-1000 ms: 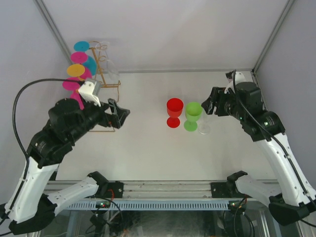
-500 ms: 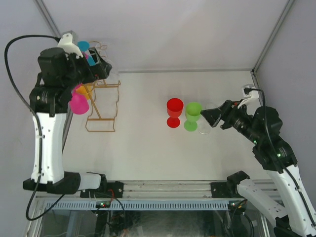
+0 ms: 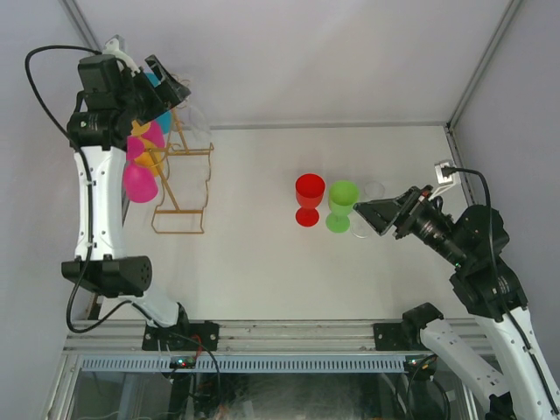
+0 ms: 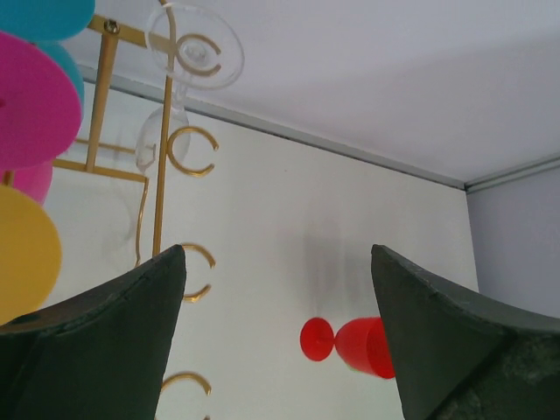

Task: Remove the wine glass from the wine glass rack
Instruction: Pick up the wine glass from the wine rack.

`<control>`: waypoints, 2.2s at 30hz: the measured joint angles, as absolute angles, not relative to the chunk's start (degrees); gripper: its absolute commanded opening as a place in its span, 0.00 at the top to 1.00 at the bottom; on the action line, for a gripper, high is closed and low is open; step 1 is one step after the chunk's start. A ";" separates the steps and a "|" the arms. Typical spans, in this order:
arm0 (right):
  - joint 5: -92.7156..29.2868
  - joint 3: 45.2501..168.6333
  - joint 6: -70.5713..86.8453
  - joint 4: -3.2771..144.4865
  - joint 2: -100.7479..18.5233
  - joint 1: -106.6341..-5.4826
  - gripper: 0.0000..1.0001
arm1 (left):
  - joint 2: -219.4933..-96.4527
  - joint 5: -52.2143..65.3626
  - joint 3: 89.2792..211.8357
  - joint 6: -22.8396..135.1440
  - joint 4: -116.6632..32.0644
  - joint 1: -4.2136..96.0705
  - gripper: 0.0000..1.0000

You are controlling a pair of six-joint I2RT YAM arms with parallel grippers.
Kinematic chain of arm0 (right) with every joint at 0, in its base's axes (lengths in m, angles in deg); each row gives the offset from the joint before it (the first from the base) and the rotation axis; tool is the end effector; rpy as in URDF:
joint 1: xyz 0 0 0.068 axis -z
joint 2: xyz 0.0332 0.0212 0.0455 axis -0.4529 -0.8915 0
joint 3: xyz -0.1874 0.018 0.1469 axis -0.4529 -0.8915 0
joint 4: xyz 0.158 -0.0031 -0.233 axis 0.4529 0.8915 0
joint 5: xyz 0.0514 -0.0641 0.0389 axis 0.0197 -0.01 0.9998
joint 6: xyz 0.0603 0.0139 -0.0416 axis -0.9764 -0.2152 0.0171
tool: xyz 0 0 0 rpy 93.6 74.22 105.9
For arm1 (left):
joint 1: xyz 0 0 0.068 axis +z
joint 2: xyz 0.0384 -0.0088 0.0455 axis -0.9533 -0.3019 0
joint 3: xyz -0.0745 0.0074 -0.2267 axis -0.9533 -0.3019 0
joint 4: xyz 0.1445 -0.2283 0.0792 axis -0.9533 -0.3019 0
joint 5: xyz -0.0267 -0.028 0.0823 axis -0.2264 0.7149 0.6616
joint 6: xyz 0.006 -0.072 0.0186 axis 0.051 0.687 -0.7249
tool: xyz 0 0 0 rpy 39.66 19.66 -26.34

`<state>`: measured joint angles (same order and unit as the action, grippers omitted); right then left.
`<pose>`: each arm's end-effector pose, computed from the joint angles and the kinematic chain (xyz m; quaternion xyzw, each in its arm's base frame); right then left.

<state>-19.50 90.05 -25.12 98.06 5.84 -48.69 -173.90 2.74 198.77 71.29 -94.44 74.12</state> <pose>0.1597 0.0867 0.3993 -0.0026 0.7267 0.4546 0.5149 0.3555 -0.0025 0.4753 -0.1433 0.8091 -0.2068 0.5312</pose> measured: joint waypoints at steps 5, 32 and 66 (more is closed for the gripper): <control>-18.27 88.23 -27.96 95.86 5.86 -48.69 0.30 | -178.68 3.22 202.79 74.64 -91.97 74.60 0.13; -18.21 85.44 -30.81 94.50 8.24 -48.71 0.30 | -193.17 11.17 210.22 91.20 -85.53 75.98 0.32; -17.16 83.40 -32.86 92.58 7.50 -48.71 0.30 | -198.05 15.11 210.61 95.27 -84.06 75.91 0.59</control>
<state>-17.16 83.40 -32.86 92.58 7.50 -48.71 -198.05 15.11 210.61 95.27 -84.06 75.91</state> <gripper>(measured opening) 0.698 0.431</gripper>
